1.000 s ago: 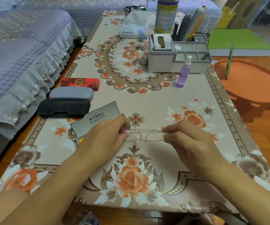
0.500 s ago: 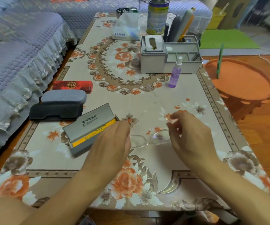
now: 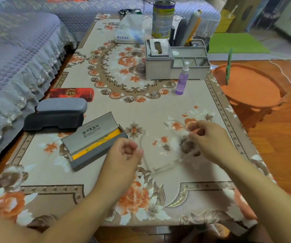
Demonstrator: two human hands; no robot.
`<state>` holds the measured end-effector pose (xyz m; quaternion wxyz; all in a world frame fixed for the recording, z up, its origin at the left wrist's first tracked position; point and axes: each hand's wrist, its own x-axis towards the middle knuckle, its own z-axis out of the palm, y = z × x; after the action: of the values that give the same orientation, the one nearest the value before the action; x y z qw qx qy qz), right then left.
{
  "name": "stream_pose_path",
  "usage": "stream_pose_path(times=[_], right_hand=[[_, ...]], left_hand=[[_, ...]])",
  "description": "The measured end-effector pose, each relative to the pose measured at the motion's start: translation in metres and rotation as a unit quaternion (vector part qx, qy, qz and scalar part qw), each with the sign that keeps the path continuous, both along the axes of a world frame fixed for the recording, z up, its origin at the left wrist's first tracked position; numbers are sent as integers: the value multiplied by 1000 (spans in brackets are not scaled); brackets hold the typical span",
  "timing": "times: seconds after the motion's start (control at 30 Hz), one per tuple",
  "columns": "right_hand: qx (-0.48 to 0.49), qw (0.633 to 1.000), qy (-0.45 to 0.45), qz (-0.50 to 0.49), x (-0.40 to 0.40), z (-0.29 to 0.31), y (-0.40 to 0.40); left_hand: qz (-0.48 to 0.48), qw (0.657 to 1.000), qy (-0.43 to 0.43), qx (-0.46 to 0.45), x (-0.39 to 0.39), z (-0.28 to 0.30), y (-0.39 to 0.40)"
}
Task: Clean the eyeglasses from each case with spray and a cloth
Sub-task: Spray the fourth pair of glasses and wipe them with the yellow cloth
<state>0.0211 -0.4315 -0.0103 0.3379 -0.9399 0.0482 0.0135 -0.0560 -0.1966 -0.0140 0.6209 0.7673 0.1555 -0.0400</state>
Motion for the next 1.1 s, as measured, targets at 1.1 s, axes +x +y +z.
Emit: stream_pose_path(times=[1.1], right_hand=[[-416,633,-205,620,50,21,277]], left_hand=[[147,915,-89,364,29,-15,189]])
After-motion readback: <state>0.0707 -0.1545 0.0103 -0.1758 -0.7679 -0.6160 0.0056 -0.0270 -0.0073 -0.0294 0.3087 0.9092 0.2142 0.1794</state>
